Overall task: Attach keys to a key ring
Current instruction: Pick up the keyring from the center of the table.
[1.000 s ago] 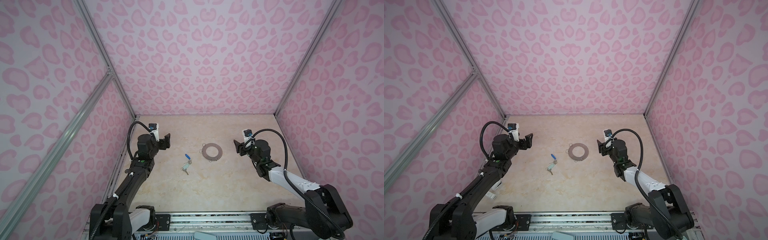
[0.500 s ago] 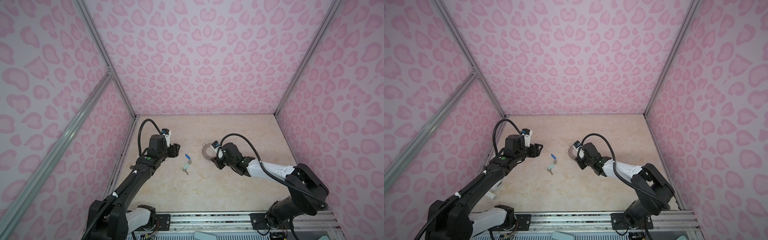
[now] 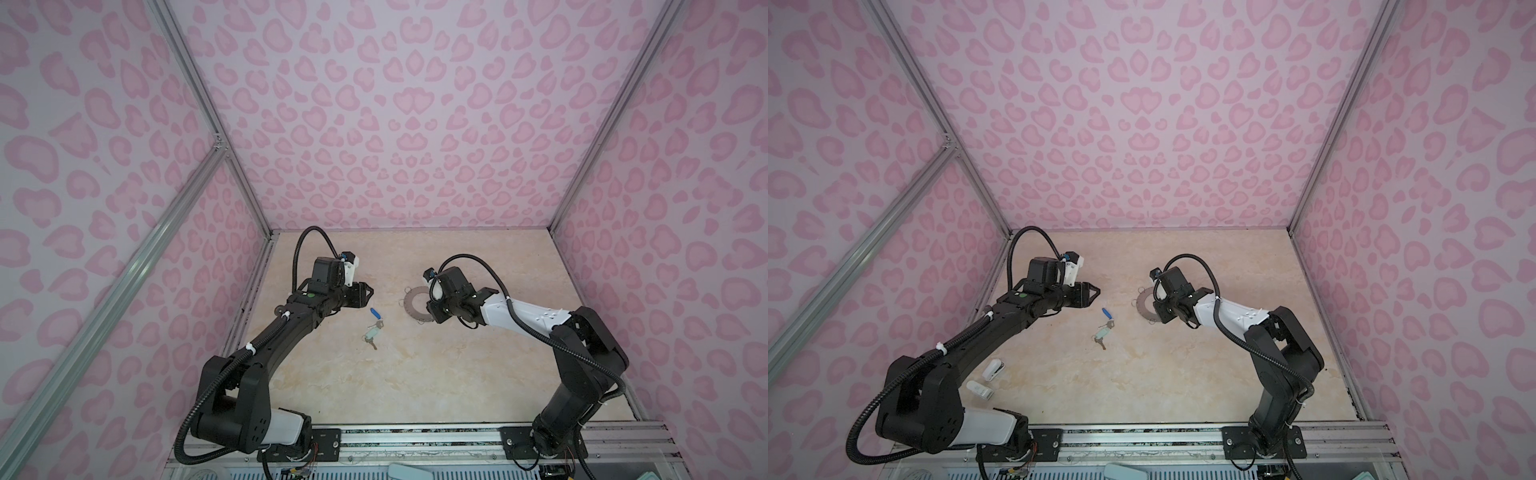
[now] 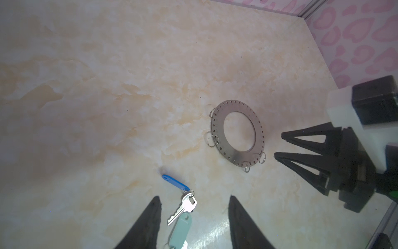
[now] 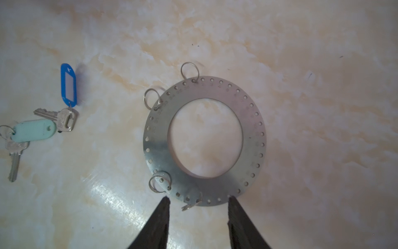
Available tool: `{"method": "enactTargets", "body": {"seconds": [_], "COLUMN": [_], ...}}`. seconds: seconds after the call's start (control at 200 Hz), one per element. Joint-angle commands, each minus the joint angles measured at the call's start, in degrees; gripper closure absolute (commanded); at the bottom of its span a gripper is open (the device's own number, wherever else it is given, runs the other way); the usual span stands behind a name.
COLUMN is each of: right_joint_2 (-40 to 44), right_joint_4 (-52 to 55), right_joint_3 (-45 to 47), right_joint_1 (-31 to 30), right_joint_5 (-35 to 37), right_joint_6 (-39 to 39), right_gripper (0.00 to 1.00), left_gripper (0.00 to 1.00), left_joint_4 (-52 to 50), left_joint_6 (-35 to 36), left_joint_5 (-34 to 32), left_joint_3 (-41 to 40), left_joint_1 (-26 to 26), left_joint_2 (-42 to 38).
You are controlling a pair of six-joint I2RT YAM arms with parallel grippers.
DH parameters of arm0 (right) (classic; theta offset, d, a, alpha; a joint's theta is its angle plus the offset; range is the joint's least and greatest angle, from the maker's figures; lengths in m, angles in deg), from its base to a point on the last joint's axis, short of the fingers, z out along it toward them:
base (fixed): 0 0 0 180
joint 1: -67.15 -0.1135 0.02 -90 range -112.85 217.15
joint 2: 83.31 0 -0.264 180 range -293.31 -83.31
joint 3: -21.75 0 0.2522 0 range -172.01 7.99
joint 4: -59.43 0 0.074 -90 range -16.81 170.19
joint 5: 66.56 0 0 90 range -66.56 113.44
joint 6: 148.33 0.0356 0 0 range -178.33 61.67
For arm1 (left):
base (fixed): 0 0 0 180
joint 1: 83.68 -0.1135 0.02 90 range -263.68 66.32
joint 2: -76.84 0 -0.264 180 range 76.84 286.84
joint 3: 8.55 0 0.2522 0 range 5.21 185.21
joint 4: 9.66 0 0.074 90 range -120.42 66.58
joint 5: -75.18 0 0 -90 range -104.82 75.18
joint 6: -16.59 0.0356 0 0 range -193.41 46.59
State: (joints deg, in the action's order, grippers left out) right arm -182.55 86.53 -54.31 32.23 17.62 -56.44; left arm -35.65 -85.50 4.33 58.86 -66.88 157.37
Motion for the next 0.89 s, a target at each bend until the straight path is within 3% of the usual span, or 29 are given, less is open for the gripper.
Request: {"method": "enactTargets", "body": {"seconds": [0.0,0.56,0.775,0.89], "right_joint_2": [-1.6,-10.0,-12.8,-17.2], "right_joint_4": [3.0,8.6,10.1,15.4], "right_joint_3": [-1.2,-9.8,-16.7,-25.1], "right_joint_1": [1.5,2.8,3.0,4.1], "right_joint_5": [-3.3,-8.2,-5.7,-5.8], "right_joint_6": [-1.5,-5.2,-8.4,-9.9], "right_gripper": [0.54,0.50,0.52,0.56], "left_gripper": [0.48,0.48,0.50,0.51], "left_joint_4": [0.4,3.0,2.3,2.2], "left_joint_6": [0.7,-3.6,-1.5,-0.8], "left_joint_5": [-1.0,2.8,2.6,1.5], "left_joint_3": [-0.7,4.1,6.0,5.8], "left_joint_1": [1.9,2.8,2.8,2.8], "left_joint_2": [-1.0,6.7,8.6,7.9]}}
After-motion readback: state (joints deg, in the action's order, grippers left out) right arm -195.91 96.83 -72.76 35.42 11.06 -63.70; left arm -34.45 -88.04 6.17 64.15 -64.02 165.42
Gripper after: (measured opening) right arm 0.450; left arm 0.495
